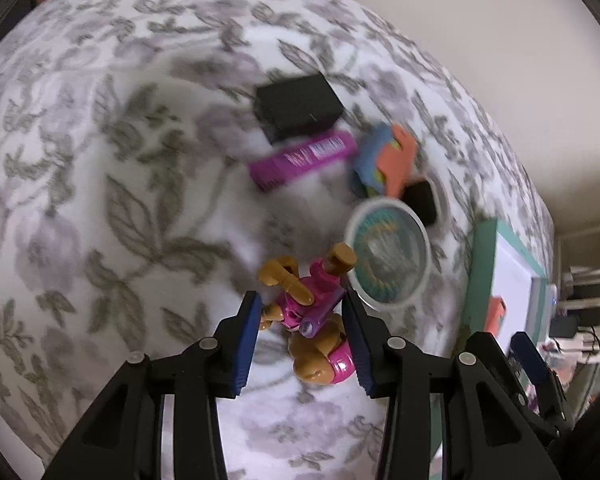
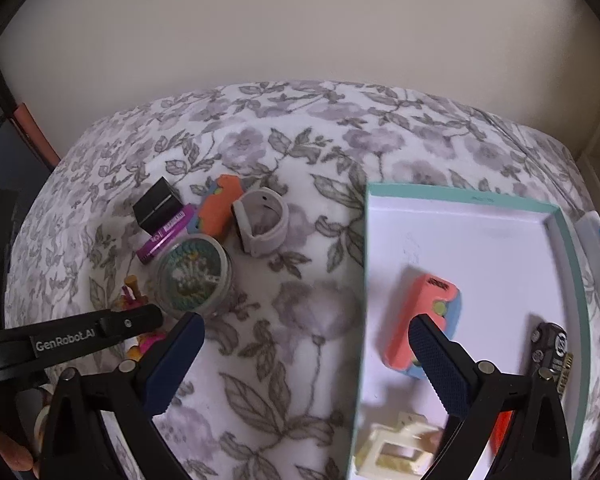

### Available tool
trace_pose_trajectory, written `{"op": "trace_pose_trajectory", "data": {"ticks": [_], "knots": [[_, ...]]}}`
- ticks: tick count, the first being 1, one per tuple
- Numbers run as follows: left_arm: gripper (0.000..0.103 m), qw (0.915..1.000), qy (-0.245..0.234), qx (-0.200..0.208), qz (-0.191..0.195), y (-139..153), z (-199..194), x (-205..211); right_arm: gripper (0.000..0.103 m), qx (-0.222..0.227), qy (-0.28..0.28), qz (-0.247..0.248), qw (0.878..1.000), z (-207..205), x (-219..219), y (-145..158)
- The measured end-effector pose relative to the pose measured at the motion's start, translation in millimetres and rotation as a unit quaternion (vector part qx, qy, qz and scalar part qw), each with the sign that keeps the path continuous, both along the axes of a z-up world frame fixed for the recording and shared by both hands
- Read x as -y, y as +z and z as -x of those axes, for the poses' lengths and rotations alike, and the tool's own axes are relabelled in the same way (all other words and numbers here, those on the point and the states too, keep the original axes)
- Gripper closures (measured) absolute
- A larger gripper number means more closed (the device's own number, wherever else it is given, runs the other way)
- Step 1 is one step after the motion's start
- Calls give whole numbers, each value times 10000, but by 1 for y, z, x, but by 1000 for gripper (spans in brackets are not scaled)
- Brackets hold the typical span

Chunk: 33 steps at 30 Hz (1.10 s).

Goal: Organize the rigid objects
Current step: 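Grasp the pink-and-yellow toy figure with the left tool while the right tool approaches the bead tin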

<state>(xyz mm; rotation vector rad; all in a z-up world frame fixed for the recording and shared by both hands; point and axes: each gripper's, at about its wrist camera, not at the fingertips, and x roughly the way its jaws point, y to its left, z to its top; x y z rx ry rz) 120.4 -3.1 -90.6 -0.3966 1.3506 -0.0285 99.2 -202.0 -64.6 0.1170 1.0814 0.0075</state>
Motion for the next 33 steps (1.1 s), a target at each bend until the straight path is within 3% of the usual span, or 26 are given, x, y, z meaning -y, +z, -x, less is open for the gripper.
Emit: {"op": "trace_pose_trajectory", "data": {"ticks": [9, 18, 33], "knots": [[60, 9985, 465, 42, -298, -3, -8, -29, 0, -8, 342, -62, 9994, -20, -36, -13], [60, 9958, 875, 42, -284, -4, -7, -58, 0, -47, 668, -107, 9977, -33, -71, -29], [58, 9951, 942, 38, -313, -14, -16, -53, 2, -204, 551, 260, 9979, -47, -91, -58]]}}
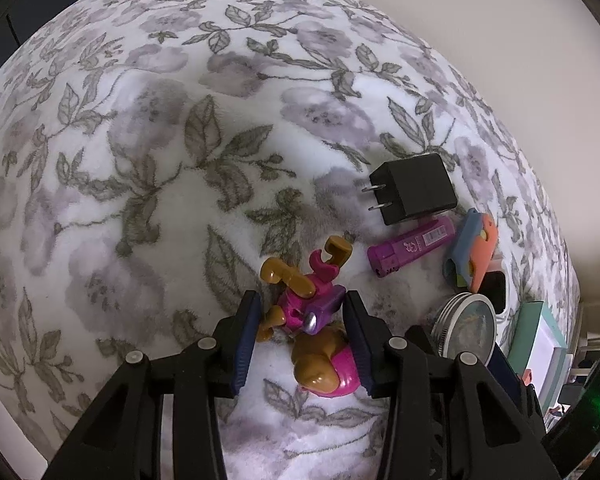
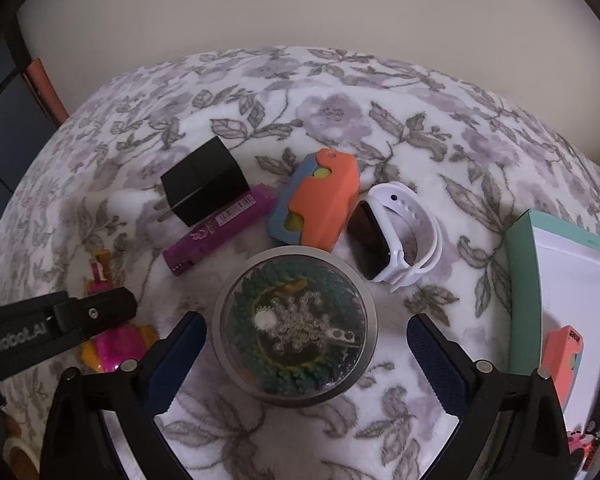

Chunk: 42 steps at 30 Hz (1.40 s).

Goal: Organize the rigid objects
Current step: 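Grasp the pink-and-yellow toy figure with the left tool while the right tool approaches the bead tin, then close the right tool on the round clear-lid bead tin, then lift the bead tin with the right tool while the left tool carries the figure toward the tray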

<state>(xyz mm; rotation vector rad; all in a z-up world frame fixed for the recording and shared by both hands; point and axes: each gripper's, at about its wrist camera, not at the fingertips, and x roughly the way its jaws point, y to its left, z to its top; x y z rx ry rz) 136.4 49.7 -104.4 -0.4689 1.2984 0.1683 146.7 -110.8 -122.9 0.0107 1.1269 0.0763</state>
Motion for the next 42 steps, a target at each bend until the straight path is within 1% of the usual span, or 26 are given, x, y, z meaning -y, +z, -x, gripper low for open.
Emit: {"op": "trace_pose_trajectory", "data": {"ticks": [3, 5, 10, 14, 16, 18, 19, 25, 27, 35, 38, 42], "knots": [[58, 10000, 14, -37, 15, -4, 0, 0, 4, -86, -79, 85, 9999, -3, -1, -8], [58, 10000, 6, -37, -10, -4, 0, 0, 4, -37, -86, 189, 9998, -3, -2, -9], [58, 9999, -44, -26, -155, -4, 1, 4, 4, -16, -109, 254, 9996, -3, -3, -10], [58, 9998, -49, -19, -198, -4, 1, 5, 10, 76, -210, 266, 9994, 1, -2, -8], [58, 9997, -77, -16, -237, -4, 0, 6, 16, 105, -224, 238, 9994, 2, -1, -7], [59, 9996, -109, -13, -274, -4, 0, 6, 28, 167, -250, 221, 9993, 5, 0, -4], [60, 9995, -114, -12, -289, -4, 0, 7, 30, 178, -259, 229, 9992, 5, 1, -3], [61, 9993, -151, -3, -334, -5, -2, 7, 30, 88, -257, 78, 9996, 6, 6, 0], [65, 9994, -157, 10, -311, -3, -1, 8, 30, 33, -278, -14, 9996, 6, 8, 2], [65, 9990, -314, 172, -279, 8, -2, 14, 30, -177, -340, -313, 9988, 4, 18, 13], [65, 9988, -299, 304, -235, 20, -2, 12, 30, -173, -433, -493, 9977, 4, 27, 23], [65, 9965, -318, 669, -380, 48, 1, 14, 30, 21, -544, -717, 9959, 4, 43, 45]]}}
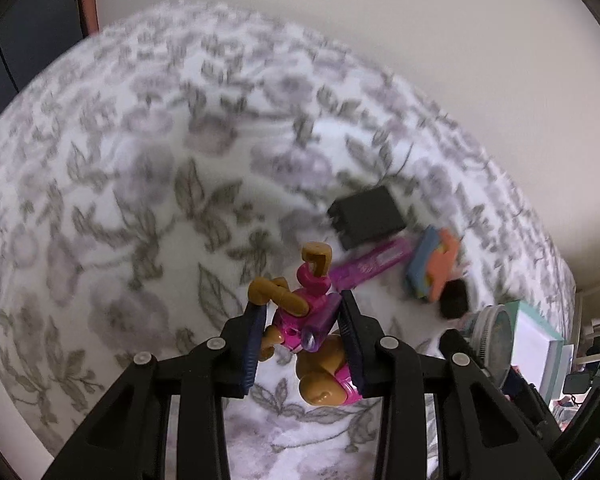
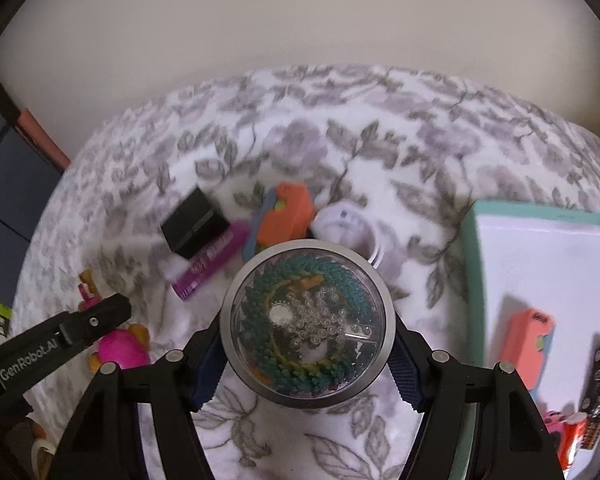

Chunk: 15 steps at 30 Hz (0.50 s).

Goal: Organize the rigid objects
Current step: 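Lift the bead tin with the right tool while the left tool carries the figure toward the tray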

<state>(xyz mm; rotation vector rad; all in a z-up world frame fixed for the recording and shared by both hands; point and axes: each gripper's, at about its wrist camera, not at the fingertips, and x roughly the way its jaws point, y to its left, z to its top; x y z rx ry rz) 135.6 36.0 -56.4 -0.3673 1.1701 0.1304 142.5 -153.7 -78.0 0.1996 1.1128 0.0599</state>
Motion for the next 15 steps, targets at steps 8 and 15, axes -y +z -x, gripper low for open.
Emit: {"op": "trace_pose_trajectory", "data": {"ticks": [8, 15], "knots": [[65, 9971, -461, 589, -140, 50, 2, 41, 30, 495, -269, -56, 9984, 7, 42, 51], [65, 9920, -1025, 723, -129, 61, -4, 108, 30, 642, -834, 144, 9943, 18, 101, 70]]}}
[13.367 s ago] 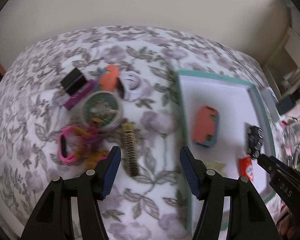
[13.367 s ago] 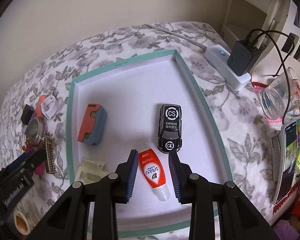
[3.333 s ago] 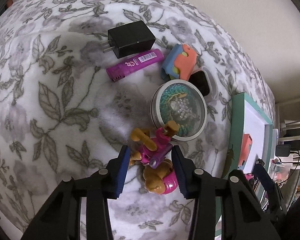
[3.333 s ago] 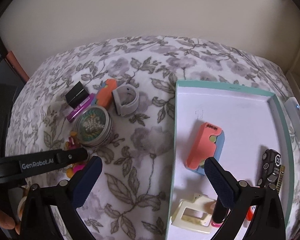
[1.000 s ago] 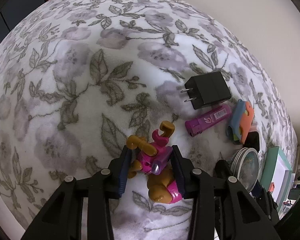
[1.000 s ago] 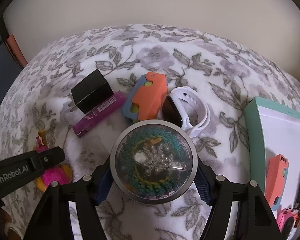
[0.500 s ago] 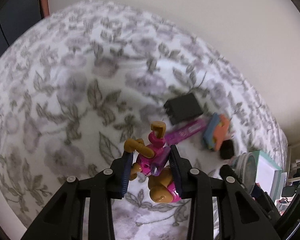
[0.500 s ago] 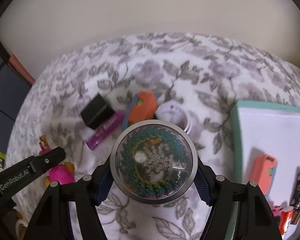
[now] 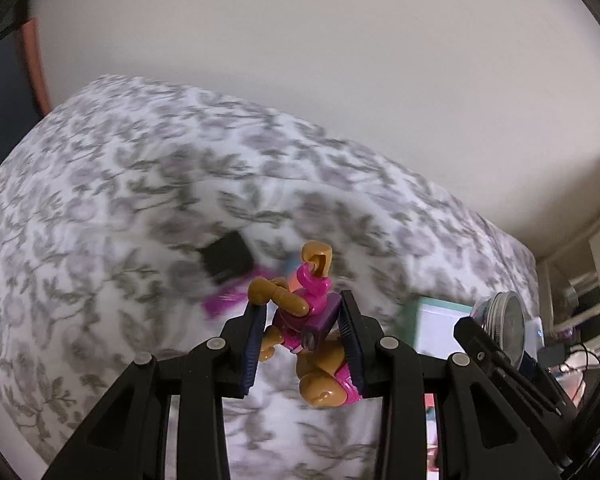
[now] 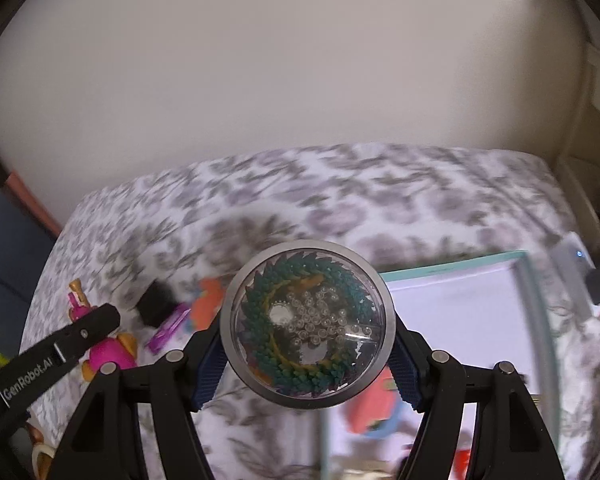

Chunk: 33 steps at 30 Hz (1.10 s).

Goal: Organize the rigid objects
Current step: 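Lift the bead tin with the right tool while the left tool carries the figure toward the tray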

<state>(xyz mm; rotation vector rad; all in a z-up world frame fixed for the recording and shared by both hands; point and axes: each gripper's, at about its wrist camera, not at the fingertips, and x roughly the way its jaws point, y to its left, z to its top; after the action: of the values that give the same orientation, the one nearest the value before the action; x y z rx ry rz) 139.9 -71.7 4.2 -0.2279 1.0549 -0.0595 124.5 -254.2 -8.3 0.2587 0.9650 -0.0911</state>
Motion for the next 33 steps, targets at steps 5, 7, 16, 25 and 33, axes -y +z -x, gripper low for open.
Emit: {"op": "trace_pose_trajectory", "data": {"ticks": [5, 7, 16, 25, 33], "knots": [[65, 9989, -456, -60, 15, -9, -3, 50, 30, -118, -385, 260, 9988, 4, 43, -4], [65, 9980, -621, -80, 24, -14, -3, 68, 30, -211, -528, 317, 9979, 6, 62, -9], [65, 9908, -1305, -168, -320, -39, -16, 139, 30, -570, -1021, 307, 9927, 15, 126, -38], [65, 9859, -1582, -198, -509, -68, -22, 172, 30, -754, -1091, 248, 9909, 16, 142, -60], [65, 9852, -1651, 20, -466, -78, -22, 168, 30, -907, -962, 271, 9909, 9, 137, -74]]}}
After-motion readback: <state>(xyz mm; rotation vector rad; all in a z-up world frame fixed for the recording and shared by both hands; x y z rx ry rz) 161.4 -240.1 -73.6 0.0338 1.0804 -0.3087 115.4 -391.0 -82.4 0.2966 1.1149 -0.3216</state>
